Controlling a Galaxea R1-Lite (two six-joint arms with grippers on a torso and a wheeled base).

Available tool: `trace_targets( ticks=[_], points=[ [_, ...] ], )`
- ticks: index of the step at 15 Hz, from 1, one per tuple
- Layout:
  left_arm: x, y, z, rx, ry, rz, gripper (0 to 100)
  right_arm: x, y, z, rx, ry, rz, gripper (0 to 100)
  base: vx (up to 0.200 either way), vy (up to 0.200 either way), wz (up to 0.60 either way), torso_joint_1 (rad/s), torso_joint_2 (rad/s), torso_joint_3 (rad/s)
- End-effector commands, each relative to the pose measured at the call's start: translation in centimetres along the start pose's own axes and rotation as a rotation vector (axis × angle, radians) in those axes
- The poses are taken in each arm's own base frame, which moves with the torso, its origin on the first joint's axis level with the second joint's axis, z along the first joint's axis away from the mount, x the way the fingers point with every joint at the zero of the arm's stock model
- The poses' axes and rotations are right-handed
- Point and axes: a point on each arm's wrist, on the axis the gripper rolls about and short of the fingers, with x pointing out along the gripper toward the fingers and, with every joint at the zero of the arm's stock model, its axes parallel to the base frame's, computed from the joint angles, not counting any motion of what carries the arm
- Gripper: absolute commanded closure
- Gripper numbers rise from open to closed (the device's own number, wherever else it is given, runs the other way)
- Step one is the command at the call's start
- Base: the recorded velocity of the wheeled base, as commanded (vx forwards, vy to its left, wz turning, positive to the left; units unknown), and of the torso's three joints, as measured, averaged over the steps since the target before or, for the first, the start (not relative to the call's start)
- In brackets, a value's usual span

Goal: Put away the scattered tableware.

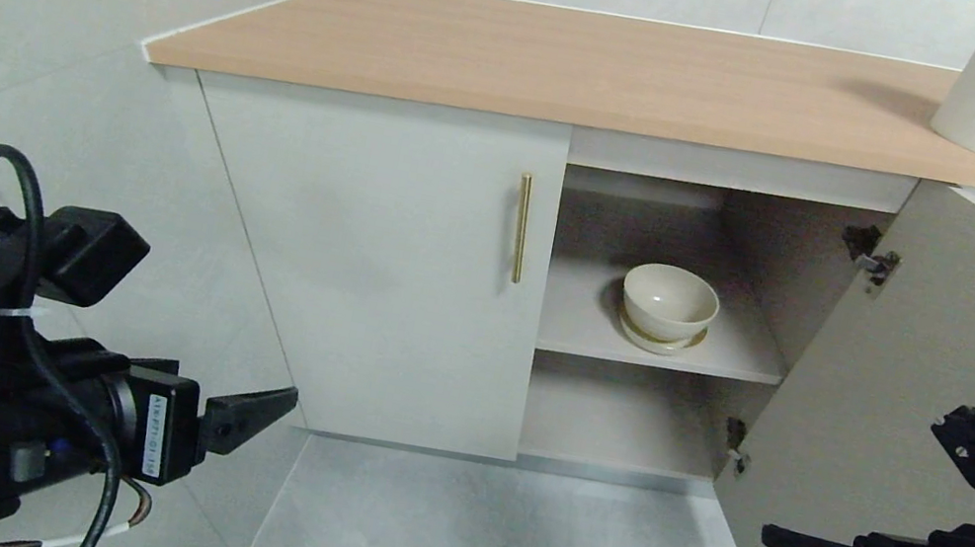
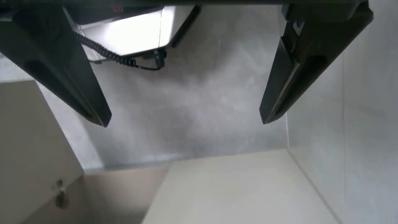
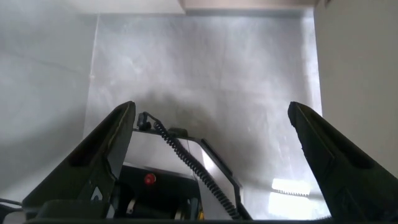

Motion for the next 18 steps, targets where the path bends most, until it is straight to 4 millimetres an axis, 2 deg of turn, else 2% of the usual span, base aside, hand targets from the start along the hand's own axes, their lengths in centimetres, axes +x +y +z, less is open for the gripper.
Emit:
trace_targets(
  ticks=[1,5,18],
  points=[
    [0.05,-0.02,-0.03,0.001,0.003,0.000,0,0.15,0.11,-0.04,-0.003,0.006,0.000,0,-0.200,0.000,0.00,0.002,-0.01,0.002],
    [0.06,-0.01,-0.07,0.001,0.004,0.001,0,0.16,0.10,-0.08,-0.004,0.007,-0.001,0,-0.200,0.000,0.00,-0.001,0.00,0.000],
    [0.16,0.02,-0.27,0.006,0.013,0.002,0,0.33,0.04,-0.31,-0.006,0.015,-0.004,0,0.000,0.000,0.00,0.000,0.00,0.000]
  ],
)
